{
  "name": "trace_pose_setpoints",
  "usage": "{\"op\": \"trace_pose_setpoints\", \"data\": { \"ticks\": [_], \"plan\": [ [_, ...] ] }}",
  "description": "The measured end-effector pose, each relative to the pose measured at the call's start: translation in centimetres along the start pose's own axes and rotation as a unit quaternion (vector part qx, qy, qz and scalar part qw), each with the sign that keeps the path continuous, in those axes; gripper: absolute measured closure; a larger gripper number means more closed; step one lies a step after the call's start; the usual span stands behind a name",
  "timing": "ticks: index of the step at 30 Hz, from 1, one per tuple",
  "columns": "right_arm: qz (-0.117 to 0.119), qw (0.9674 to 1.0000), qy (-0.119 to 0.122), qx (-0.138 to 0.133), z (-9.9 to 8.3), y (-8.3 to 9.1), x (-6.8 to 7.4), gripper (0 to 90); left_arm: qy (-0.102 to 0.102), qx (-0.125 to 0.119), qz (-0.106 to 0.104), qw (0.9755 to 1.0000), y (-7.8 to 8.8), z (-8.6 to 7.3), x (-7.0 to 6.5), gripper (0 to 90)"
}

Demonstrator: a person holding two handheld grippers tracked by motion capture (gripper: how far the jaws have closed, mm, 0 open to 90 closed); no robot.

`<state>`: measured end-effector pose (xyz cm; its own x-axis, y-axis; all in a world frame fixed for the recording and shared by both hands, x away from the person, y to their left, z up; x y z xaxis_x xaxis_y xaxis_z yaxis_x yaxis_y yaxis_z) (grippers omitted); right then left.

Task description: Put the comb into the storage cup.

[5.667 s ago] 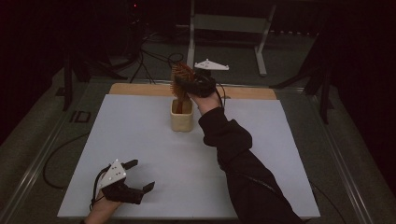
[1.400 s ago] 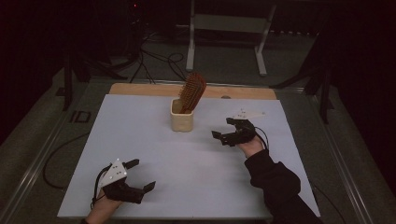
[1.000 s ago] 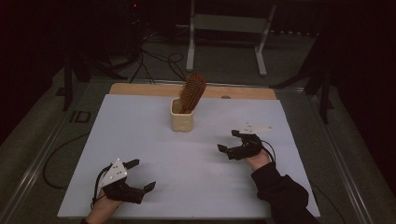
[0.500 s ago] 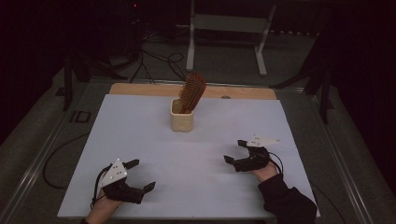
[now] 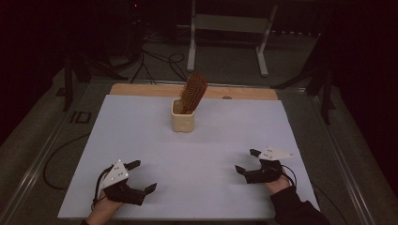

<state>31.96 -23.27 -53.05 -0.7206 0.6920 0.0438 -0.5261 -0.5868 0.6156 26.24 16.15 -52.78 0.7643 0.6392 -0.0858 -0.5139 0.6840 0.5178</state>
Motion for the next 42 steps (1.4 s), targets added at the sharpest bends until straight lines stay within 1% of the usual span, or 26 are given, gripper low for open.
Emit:
{"op": "trace_pose_setpoints", "data": {
  "ticks": [3, 9, 12, 16, 17, 19, 20, 24, 27, 29, 31, 33, 37, 42],
  "plan": [
    [-0.011, 0.9999, 0.006, 0.001, -0.5, 0.5, -0.1, 9.3, 0.001, -0.001, 0.000, 1.0000, 0.0, 0.0, 0.0, 0.0],
    [-0.018, 0.9998, -0.003, -0.003, -1.4, 1.5, -0.3, 9.3, 0.002, 0.002, -0.001, 1.0000, -0.1, -0.1, 0.0, 0.0],
    [-0.020, 0.9997, -0.013, -0.003, -1.8, 1.8, -0.4, 9.3, 0.000, 0.004, -0.002, 1.0000, -0.1, -0.1, 0.0, 0.0],
    [-0.033, 0.9993, -0.016, 0.004, -2.3, 2.1, -0.6, 9.4, 0.001, 0.006, 0.002, 1.0000, -0.1, -0.2, 0.0, 0.0],
    [-0.033, 0.9994, -0.011, 0.004, -2.4, 2.1, -0.5, 9.3, 0.002, 0.007, 0.001, 1.0000, -0.1, -0.2, 0.0, 0.0],
    [-0.043, 0.9990, -0.003, 0.011, -2.6, 2.0, -0.5, 9.4, 0.001, 0.006, 0.002, 1.0000, -0.1, -0.2, 0.0, 0.0],
    [-0.044, 0.9990, 0.000, 0.013, -2.7, 2.0, -0.5, 9.4, 0.001, 0.006, 0.002, 1.0000, -0.1, -0.2, 0.0, 0.0],
    [-0.047, 0.9988, -0.002, 0.014, -2.7, 1.8, -0.7, 9.4, -0.001, 0.007, 0.002, 1.0000, -0.1, -0.2, 0.0, 0.0],
    [-0.043, 0.9990, 0.001, 0.015, -2.6, 1.5, -0.5, 9.3, -0.001, 0.010, 0.002, 0.9999, -0.1, -0.3, 0.0, 0.0],
    [-0.044, 0.9989, 0.008, 0.015, -2.5, 1.4, -0.4, 9.3, -0.002, 0.010, 0.001, 0.9999, -0.2, -0.3, 0.0, 0.0],
    [-0.044, 0.9989, 0.010, 0.014, -2.4, 1.3, -0.3, 9.4, -0.002, 0.011, 0.001, 0.9999, -0.2, -0.3, -0.1, 0.0],
    [-0.043, 0.9990, 0.008, 0.013, -2.4, 1.3, -0.4, 9.4, -0.003, 0.015, 0.001, 0.9999, -0.3, -0.4, -0.1, 0.0],
    [-0.039, 0.9992, 0.006, 0.007, -2.3, 1.4, -0.4, 9.3, -0.003, 0.012, 0.000, 0.9999, -0.2, -0.4, -0.1, 0.0],
    [-0.039, 0.9992, 0.009, 0.008, -2.2, 1.3, -0.3, 9.4, -0.003, 0.013, 0.000, 0.9999, -0.2, -0.4, -0.1, 0.0]
  ]
}}
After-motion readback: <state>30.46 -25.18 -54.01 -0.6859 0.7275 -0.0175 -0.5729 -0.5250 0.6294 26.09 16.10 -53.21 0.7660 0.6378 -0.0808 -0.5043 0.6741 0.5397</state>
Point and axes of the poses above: each handheld gripper's, and its own axes: y roughly backward along the jaws, z roughly out of its top, x roughly to its left, the point moved 6 cm from there along -y, roughly forward along the jaws, and after that the axes turned 7 degrees about x, right-handed, at the moved point
